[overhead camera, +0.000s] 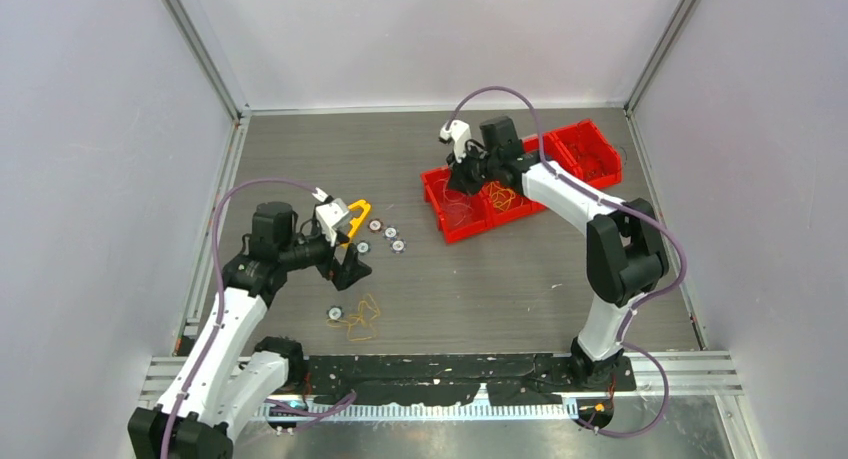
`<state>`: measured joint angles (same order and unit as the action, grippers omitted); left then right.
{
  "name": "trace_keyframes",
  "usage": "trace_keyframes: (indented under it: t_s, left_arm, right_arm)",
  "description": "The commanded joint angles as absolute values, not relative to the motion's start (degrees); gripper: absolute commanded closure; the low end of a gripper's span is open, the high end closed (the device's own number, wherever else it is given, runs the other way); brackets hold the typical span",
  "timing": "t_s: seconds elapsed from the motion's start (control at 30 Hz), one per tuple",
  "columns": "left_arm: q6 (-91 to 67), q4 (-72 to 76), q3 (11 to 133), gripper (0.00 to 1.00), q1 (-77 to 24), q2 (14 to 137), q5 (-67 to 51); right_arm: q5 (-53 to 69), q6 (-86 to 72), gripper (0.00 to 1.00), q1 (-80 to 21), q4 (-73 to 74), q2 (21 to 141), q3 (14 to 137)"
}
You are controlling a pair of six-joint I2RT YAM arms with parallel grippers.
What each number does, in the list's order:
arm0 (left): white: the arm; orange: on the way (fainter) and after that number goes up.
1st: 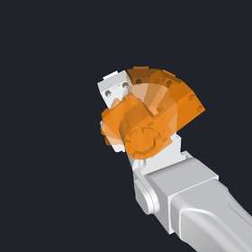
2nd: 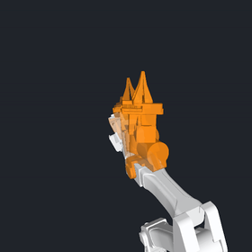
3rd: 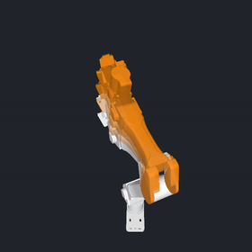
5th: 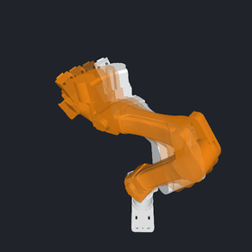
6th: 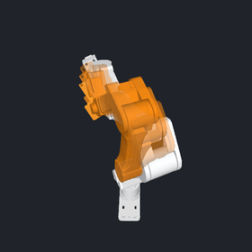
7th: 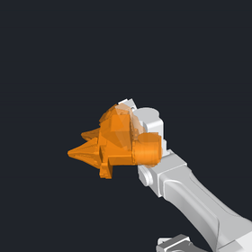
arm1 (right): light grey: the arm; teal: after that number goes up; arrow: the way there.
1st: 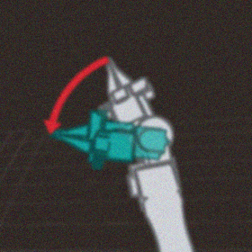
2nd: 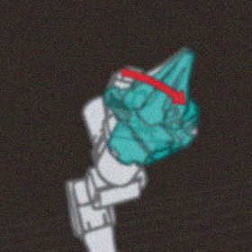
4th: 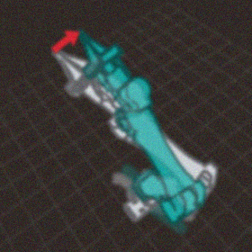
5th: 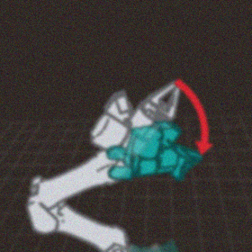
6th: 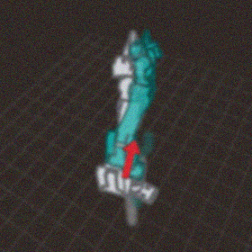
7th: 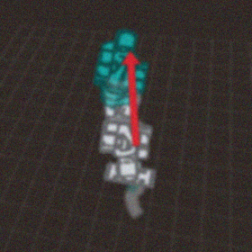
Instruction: Untangle the cables
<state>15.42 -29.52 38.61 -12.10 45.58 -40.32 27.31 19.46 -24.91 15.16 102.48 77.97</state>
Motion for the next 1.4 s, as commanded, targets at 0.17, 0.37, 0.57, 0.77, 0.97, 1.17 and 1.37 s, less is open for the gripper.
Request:
trace_keyframes:
  t_s: [0.17, 0.37, 0.57, 0.77, 0.97, 1.17, 1.37]
  left_arm:
    - [29.5, -41.1, 43.4, 0.06, -8.4, 49.1, -47.2]
    - [41.1, -51.8, 44.8, 0.04, -8.3, 50.1, -48.4]
    - [51.6, -59.0, 44.0, 0.12, -11.7, 53.2, -43.6]
    - [44.6, -53.4, 42.9, 0.19, -25.6, 63.4, -29.2]
    - [35.8, -48.1, 44.4, 0.28, -29.8, 76.3, -22.9]
    - [32.0, -47.4, 47.5, 0.69, -34.3, 85.1, -18.1]
    - [27.4, -54.3, 54.5, 1.00, -34.0, 75.0, -30.4]
  right_arm:
    - [22.3, 24.9, 0.46, -28.1, 18.7, 102.1, 80.2]
    - [19.5, 27.0, 0.21, -28.0, 27.5, 99.3, 86.1]
    - [21.8, 27.2, 0.09, -28.0, 35.7, 93.0, 87.8]
    - [24.8, 25.0, 0.01, -27.2, 40.9, 84.3, 83.4]
    - [25.6, 23.4, 0.05, -25.7, 40.7, 75.3, 77.3]
    - [25.8, 23.7, 0.05, -24.2, 40.2, 68.7, 72.6]
    - [30.2, 23.3, 0.04, -23.0, 40.5, 64.3, 69.9]
